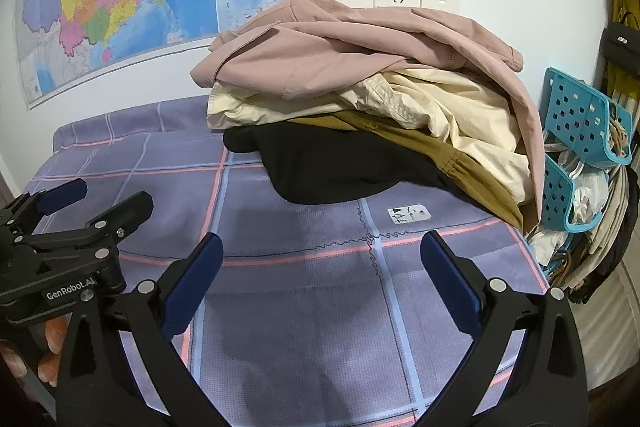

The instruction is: Fold large clothes

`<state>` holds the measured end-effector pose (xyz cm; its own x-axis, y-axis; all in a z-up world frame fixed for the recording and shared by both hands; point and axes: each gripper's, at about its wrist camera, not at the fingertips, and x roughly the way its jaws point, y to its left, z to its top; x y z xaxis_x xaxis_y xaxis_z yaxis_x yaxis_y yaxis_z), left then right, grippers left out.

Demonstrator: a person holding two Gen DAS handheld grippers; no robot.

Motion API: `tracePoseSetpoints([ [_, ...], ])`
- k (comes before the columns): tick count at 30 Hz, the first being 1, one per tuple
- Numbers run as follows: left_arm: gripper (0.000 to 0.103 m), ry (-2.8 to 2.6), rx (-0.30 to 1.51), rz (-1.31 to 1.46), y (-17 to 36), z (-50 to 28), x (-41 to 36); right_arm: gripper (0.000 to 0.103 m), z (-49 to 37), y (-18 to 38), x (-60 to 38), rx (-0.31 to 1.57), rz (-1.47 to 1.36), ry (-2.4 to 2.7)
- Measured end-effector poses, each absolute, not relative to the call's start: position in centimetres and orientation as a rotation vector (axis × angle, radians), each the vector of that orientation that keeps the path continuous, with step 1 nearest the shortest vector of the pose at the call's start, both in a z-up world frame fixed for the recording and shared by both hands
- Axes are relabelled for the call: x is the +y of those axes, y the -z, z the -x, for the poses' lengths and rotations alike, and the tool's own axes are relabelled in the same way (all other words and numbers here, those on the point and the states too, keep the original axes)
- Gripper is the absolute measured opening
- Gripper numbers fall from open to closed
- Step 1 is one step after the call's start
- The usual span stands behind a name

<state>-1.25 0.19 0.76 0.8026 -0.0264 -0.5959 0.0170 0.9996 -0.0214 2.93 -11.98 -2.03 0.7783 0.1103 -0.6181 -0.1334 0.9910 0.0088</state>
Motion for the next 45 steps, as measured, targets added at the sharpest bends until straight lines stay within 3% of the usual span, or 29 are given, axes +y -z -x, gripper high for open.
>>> tracePoseSetpoints([
  [45, 0.096, 0.026, 0.634, 0.014, -0.92, 1.50, -0.11, 0.098, -2.86, 1.55, -12.20, 0.644, 0.015, -0.154],
])
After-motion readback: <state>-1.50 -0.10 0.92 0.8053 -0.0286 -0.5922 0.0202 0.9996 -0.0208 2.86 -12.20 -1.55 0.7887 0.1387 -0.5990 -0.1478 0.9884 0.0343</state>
